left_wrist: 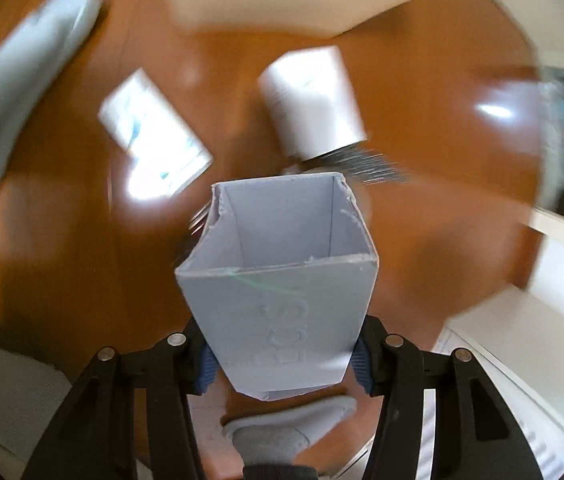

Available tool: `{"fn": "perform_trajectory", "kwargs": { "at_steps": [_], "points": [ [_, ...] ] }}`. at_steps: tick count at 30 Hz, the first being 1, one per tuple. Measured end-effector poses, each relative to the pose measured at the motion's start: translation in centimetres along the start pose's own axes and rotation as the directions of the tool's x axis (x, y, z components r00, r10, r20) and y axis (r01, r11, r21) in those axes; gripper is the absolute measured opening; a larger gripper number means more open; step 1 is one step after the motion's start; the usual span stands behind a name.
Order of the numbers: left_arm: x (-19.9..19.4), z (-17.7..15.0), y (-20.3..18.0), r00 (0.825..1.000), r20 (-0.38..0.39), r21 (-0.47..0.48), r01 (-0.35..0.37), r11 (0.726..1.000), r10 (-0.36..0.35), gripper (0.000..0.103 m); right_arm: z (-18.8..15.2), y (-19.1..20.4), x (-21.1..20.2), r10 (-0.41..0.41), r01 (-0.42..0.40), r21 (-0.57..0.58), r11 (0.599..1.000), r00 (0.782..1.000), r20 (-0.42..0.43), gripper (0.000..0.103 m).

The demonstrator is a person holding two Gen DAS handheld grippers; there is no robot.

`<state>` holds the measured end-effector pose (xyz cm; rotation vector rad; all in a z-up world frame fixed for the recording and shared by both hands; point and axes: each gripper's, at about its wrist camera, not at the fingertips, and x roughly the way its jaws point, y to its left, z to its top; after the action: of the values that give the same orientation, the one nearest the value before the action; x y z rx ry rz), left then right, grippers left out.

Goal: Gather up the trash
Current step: 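Grasp the white paper box with the left tool and lift it, then drop the white box into the wastebasket with the left tool while the right tool drops the wrapper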

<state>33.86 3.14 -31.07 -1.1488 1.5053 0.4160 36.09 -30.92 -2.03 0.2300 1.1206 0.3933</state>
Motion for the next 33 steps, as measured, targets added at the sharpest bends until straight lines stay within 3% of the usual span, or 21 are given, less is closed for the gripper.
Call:
{"fn": "perform_trajectory", "kwargs": {
  "at_steps": [5,9,11,14,16,19,22,23,25,27,29,32,33],
  "points": [
    [-11.0,2.7,-5.4,0.991,0.111,0.2,0.053,0.978,-0.077,0.051,0.3,1.4,0.5,-0.001,0.001,-0.019,1.0,1.0,0.014,0.021],
    [-18.0,5.2,-7.6,0.96,0.269,0.314,-0.009,0.949,-0.079,0.051,0.1,2.3,1.8,-0.021,0.022,-0.037,0.999,1.0,0.002,0.021],
    [-20.1,8.4,-6.6,0.939,0.341,0.283,-0.052,0.958,-0.049,0.051,-0.2,2.8,2.9,-0.031,0.03,-0.044,0.999,0.999,-0.018,0.021],
    [-20.6,12.7,-3.9,0.929,0.369,0.202,-0.042,0.979,-0.036,0.051,-0.6,3.8,4.2,-0.041,0.038,-0.07,0.997,0.998,-0.04,0.021],
    [-19.7,14.0,-2.6,0.929,0.37,0.147,-0.042,0.988,-0.015,0.051,-0.8,4.5,4.9,-0.045,0.04,-0.088,0.995,0.998,-0.048,0.021],
    [-17.9,15.9,-0.2,0.943,0.332,0.06,-0.024,0.998,0.003,0.051,-0.9,5.6,5.9,-0.053,0.046,-0.121,0.992,0.997,-0.06,0.021],
    [-17.8,15.7,-0.5,0.933,0.352,0.094,-0.114,0.989,0.074,0.052,-0.7,6.5,7.1,-0.054,0.043,-0.139,0.989,0.996,-0.073,0.021],
    [-17.7,15.9,-0.9,0.923,0.368,0.119,-0.165,0.979,0.111,0.052,-0.7,6.6,7.4,-0.052,0.041,-0.142,0.989,0.996,-0.078,0.021],
    [-18.1,15.5,-2.1,0.885,0.422,0.172,-0.29,0.941,0.195,0.059,-0.5,7.1,8.2,-0.048,0.034,-0.146,0.989,0.995,-0.092,0.021],
    [-18.5,14.8,-3.0,0.855,0.467,0.215,-0.357,0.909,0.225,0.08,-0.3,7.6,8.9,-0.045,0.029,-0.153,0.988,0.994,-0.101,0.021],
    [-19.2,14.3,-3.8,0.829,0.508,0.252,-0.403,0.88,0.234,0.08,-0.2,8.2,9.5,-0.04,0.023,-0.159,0.987,0.993,-0.109,0.021],
    [-20.2,13.6,-4.4,0.776,0.581,0.296,-0.484,0.824,0.247,0.08,-0.2,8.8,10.1,-0.042,0.022,-0.17,0.985,0.993,-0.113,0.021],
    [-20.2,13.4,-4.4,0.766,0.591,0.302,-0.5,0.812,0.252,0.08,-0.3,9.1,10.4,-0.045,0.024,-0.176,0.984,0.992,-0.115,0.021]
  ]
}}
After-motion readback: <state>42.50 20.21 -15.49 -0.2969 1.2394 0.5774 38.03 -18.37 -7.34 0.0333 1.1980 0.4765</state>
